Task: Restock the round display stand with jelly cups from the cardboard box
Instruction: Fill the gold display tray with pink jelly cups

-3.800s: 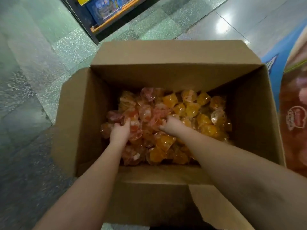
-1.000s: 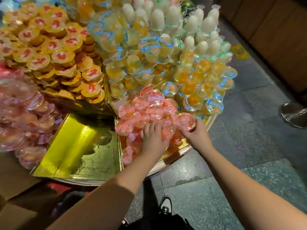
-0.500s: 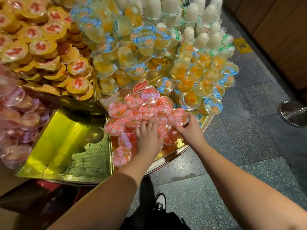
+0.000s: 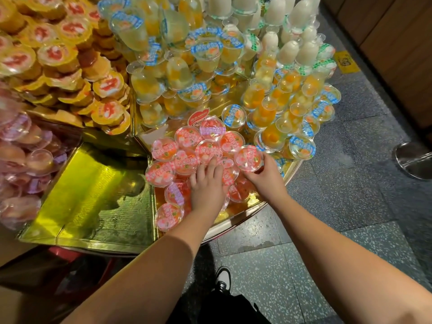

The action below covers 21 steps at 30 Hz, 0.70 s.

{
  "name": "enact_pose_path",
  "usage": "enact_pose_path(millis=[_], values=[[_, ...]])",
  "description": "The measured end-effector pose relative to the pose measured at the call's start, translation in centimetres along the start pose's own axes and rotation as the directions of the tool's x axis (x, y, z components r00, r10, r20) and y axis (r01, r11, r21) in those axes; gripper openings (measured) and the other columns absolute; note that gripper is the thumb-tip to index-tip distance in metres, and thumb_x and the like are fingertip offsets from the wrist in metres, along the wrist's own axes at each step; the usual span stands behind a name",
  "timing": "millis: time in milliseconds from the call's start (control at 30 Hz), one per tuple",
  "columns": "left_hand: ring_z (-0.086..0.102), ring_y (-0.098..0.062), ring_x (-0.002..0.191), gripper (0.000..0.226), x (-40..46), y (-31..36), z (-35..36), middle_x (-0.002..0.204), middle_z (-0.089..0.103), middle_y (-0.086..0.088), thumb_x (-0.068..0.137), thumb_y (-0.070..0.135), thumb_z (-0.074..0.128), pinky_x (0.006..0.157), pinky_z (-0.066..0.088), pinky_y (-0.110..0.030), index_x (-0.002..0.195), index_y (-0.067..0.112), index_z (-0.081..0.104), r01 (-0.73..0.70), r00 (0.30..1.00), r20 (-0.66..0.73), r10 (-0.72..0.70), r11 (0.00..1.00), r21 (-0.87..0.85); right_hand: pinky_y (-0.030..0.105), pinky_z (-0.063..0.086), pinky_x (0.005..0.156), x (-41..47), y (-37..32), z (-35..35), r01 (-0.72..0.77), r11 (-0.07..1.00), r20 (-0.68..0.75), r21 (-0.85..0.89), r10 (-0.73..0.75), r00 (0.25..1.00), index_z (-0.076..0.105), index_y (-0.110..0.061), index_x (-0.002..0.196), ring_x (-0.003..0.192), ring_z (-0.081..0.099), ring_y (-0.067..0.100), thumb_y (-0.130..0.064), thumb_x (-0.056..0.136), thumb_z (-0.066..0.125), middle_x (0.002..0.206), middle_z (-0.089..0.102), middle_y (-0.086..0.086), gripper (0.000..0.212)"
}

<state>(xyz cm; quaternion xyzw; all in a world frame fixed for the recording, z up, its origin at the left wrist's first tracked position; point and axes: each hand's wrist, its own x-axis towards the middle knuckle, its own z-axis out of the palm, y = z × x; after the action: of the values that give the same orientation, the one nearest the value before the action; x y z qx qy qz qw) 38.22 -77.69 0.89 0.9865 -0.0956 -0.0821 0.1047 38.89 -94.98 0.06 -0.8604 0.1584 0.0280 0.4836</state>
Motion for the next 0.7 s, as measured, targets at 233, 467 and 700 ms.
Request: enact_pose_path(millis=[233, 467, 700], values=[[0.059, -0.037, 0.112, 0.063, -0.5, 0.0, -0.5, 0.126, 0.06, -0.014, 0.062, 0.039, 0.09, 0.087, 0.05, -0.049, 0.115, 0.016, 0.066, 0.014, 1.0, -0.017, -0.013, 1.0, 0.022, 0.038, 0.048, 0.093, 0.5, 0.6, 0.2, -0.051, 0.995, 0.041, -0.086, 0.054, 0.998, 0.051, -0.015, 0.13, 0.113, 0.056, 0.019, -0.035, 0.076, 0.082, 0.123, 0.057, 0.003, 0.066], [0.017, -0.027, 0.145, 0.062, -1.6, -0.1, -1.9, 0.16, 0.02, -0.005, 0.094, 0.037, 0.056, 0.116, 0.017, -0.043, 0.149, 0.023, 0.033, 0.005, 1.0, 0.018, -0.004, 0.999, -0.049, 0.04, 0.049, 0.094, 0.3, -0.2, -0.4, -0.096, 0.984, 0.091, -0.151, 0.111, 0.99, 0.047, -0.01, 0.133, 0.115, 0.058, 0.024, -0.031, 0.074, 0.085, 0.126, 0.058, 0.008, 0.074], [0.021, -0.023, 0.143, 0.062, -2.7, -1.3, -4.2, 0.156, 0.026, 0.0, 0.092, 0.035, 0.059, 0.118, 0.019, -0.045, 0.148, 0.024, 0.035, 0.005, 0.999, 0.045, 0.002, 0.987, -0.16, 0.039, 0.052, 0.089, -1.5, -1.9, -2.1, -0.169, 0.961, 0.085, -0.218, 0.191, 0.978, 0.041, -0.011, 0.142, 0.107, 0.062, 0.027, -0.022, 0.085, 0.076, 0.128, 0.059, 0.009, 0.068]])
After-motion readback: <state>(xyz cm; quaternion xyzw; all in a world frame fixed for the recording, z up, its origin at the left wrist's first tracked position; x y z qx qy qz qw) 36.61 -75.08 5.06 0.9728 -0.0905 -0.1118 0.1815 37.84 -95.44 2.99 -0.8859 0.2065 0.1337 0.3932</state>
